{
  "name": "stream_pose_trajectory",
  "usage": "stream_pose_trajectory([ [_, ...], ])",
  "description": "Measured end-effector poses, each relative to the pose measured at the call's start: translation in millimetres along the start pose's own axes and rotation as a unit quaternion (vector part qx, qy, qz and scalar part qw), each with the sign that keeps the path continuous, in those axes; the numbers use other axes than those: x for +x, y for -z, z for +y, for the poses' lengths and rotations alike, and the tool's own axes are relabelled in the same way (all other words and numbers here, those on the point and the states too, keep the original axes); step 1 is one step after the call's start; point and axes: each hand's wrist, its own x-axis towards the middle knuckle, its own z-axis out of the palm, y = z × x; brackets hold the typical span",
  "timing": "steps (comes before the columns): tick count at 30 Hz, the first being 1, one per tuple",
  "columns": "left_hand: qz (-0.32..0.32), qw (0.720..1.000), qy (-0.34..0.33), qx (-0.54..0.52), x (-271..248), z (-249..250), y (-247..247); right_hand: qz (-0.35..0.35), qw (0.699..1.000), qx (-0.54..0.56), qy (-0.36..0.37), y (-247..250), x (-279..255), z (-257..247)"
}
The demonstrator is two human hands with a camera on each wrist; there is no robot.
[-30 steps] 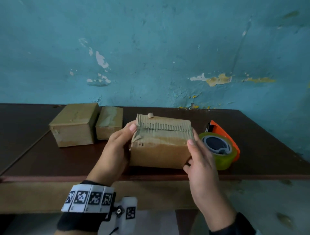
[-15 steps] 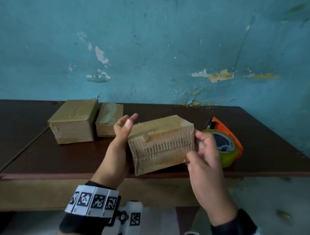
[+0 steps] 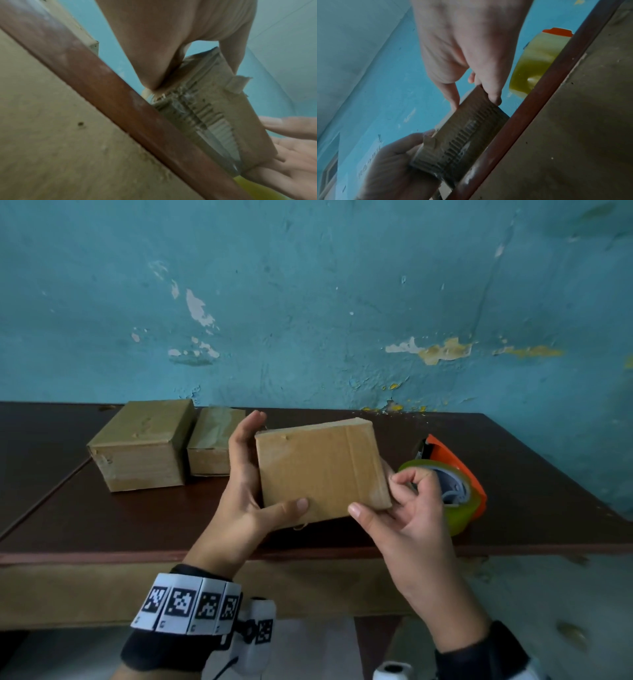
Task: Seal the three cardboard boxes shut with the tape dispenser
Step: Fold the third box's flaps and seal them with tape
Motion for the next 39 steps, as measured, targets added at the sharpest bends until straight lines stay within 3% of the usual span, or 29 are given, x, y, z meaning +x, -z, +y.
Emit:
stream_pose_trajectory([
  [7, -0.021, 0.995, -0.022, 0.096, -1.3, -3.9, -3.0, 0.039, 0.993, -0.098, 0.056, 1.0, 2.1, 14.9],
  [11, 0.025, 0.991, -0.076, 0.11, -3.3, -5.9, -6.2, 0.066, 0.98, -0.166, 0.093, -0.6, 0.5, 21.8],
  [15, 0.047, 0.975, -0.133, 0.175, -0.5, -4.2, 2.0, 0.076, 0.977, -0.148, 0.132, 4.2, -0.1, 7.7],
  [17, 0.044, 0.971, -0.14, 0.19, -1.7, -3.5, 2.7, 0.116, 0.965, -0.163, 0.171, 9.5, 2.4, -0.3],
  [19, 0.045, 0.97, -0.142, 0.192, -3.6, -4.7, 2.1, 0.176, 0.933, -0.243, 0.198, 17.2, 6.2, -2.4],
  [21, 0.046, 0.97, -0.145, 0.187, -4.8, -5.6, 0.8, 0.24, 0.895, -0.345, 0.151, 25.0, 13.3, 0.0],
  [23, 0.047, 0.969, -0.152, 0.19, -5.0, -5.8, -0.9, 0.266, 0.873, -0.409, -0.018, 34.8, 25.7, 2.9],
  [25, 0.051, 0.968, -0.153, 0.191, -5.5, -5.6, -2.6, 0.247, 0.875, -0.376, -0.178, 45.0, 38.6, 5.1],
  [27, 0.054, 0.968, -0.152, 0.193, -5.9, -5.7, -3.4, 0.22, 0.88, -0.346, -0.238, 55.8, 48.3, 9.0],
  [31, 0.052, 0.968, -0.148, 0.196, -6.1, -4.5, -4.0, 0.209, 0.881, -0.359, -0.226, 76.7, 59.1, 15.6],
  [35, 0.062, 0.97, -0.137, 0.192, -8.8, -3.3, -8.9, 0.244, 0.88, -0.358, -0.195, 85.7, 61.9, 19.5],
  [39, 0.036, 0.983, -0.141, 0.114, -10.2, -9.9, -19.4, 0.289, 0.894, -0.32, -0.122, 78.2, 55.2, 16.7],
])
